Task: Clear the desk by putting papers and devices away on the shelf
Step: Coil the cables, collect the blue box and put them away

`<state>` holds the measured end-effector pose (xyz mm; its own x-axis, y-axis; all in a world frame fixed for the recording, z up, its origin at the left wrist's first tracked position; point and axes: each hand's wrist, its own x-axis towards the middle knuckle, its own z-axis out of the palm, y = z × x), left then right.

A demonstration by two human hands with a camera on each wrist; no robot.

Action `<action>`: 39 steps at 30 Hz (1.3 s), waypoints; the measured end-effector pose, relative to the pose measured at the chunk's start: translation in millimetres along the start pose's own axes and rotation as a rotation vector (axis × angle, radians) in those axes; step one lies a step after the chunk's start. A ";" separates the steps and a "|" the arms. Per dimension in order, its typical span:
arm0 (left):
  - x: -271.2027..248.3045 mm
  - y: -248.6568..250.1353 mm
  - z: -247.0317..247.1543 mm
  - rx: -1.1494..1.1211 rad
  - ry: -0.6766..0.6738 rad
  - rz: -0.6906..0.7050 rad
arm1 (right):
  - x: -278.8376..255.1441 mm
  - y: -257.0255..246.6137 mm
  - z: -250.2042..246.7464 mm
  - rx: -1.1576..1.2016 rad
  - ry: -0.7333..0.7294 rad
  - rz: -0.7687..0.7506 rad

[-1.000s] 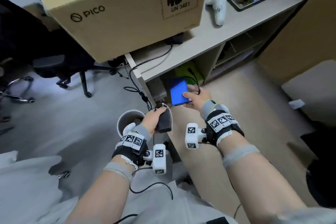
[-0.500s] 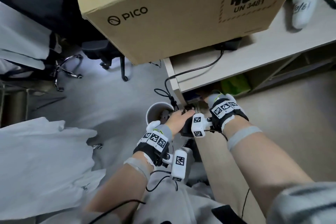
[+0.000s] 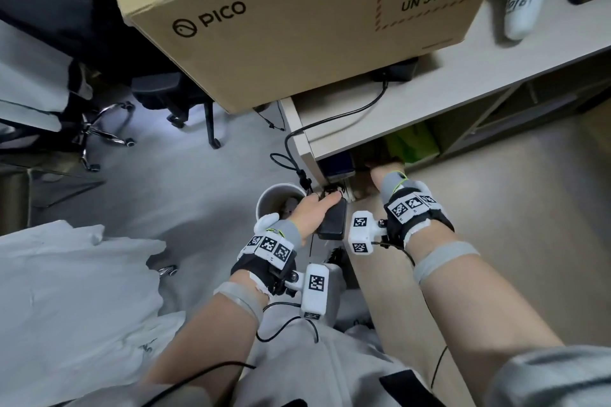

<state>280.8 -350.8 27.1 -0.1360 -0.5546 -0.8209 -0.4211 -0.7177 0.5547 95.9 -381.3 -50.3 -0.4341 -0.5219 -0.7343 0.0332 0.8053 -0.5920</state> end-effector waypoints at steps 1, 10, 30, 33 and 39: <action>-2.4 1.5 2.6 -0.005 -0.008 0.003 | -8.8 2.2 -5.3 0.038 0.029 0.041; -33.6 18.3 56.7 0.125 -0.216 0.084 | -104.8 34.1 -70.3 0.393 -0.205 -0.191; -104.3 4.6 177.6 0.020 -0.220 0.391 | -213.5 151.0 -196.4 0.554 -0.208 -0.167; -89.0 20.2 195.0 0.102 -0.301 0.376 | -197.5 144.6 -204.7 0.663 -0.177 -0.158; -49.0 51.0 208.6 0.045 -0.297 0.262 | -152.6 120.3 -215.2 0.992 0.008 -0.048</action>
<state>78.9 -272.3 67.2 -0.4947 -0.5661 -0.6594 -0.3758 -0.5448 0.7496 -27.7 -144.2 62.0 -0.4604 -0.5430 -0.7022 0.7523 0.1813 -0.6334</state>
